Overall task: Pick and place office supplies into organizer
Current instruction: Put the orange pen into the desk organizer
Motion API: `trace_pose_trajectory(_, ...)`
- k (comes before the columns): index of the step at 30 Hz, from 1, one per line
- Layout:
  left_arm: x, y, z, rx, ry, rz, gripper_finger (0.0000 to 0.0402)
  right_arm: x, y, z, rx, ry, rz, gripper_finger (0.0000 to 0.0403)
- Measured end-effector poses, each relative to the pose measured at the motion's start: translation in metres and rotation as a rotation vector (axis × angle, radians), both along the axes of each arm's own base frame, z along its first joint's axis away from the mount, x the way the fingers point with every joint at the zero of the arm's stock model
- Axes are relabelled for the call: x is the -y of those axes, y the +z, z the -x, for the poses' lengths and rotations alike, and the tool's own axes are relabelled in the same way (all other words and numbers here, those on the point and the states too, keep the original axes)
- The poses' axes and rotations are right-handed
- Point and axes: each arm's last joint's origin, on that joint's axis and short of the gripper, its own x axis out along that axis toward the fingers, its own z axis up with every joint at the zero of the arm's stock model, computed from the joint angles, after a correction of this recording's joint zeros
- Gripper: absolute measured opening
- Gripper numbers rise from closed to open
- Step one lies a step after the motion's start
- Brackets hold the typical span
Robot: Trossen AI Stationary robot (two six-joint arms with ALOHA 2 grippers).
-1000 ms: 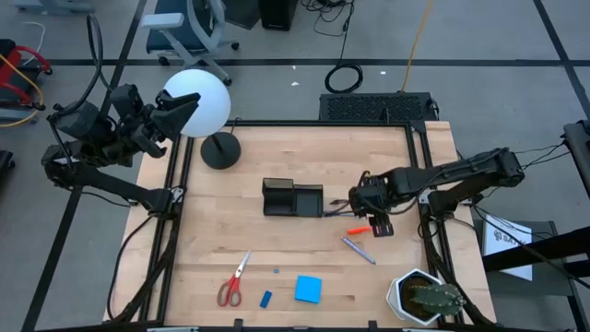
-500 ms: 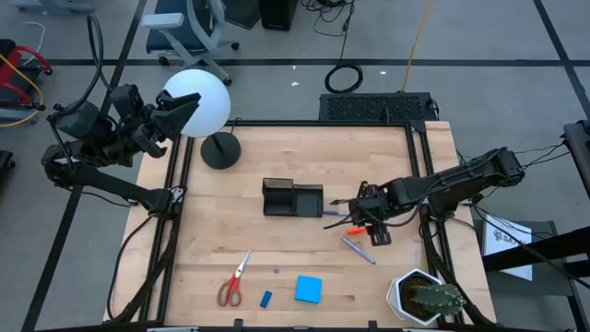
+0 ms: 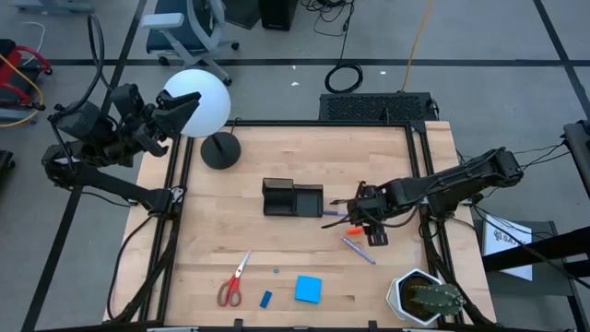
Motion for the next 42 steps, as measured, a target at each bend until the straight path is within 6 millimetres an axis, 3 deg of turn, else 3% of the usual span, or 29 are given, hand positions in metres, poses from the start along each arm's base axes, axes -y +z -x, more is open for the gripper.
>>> trace_pose_trajectory(13, 0.000, -0.001, -0.004, -0.008, -0.006, 0.009, 0.0173, -0.023, -0.033, -0.015, -0.094, 0.082, 0.026, 0.0208)
trace_pose_trajectory(20, 0.001, -0.001, -0.004, -0.009, -0.006, 0.010, 0.0172, -0.032, -0.034, -0.016, -0.046, 0.115, 0.048, 0.0208)
trace_pose_trajectory(33, 0.000, -0.002, -0.004, -0.003, -0.006, 0.028, 0.0173, -0.023, -0.076, 0.003, -0.071, 0.099, 0.052, 0.0208)
trace_pose_trajectory(42, 0.000, -0.002, -0.006, 0.003, -0.014, 0.047, 0.0173, -0.017, -0.081, 0.001, -0.036, 0.090, 0.040, 0.0208)
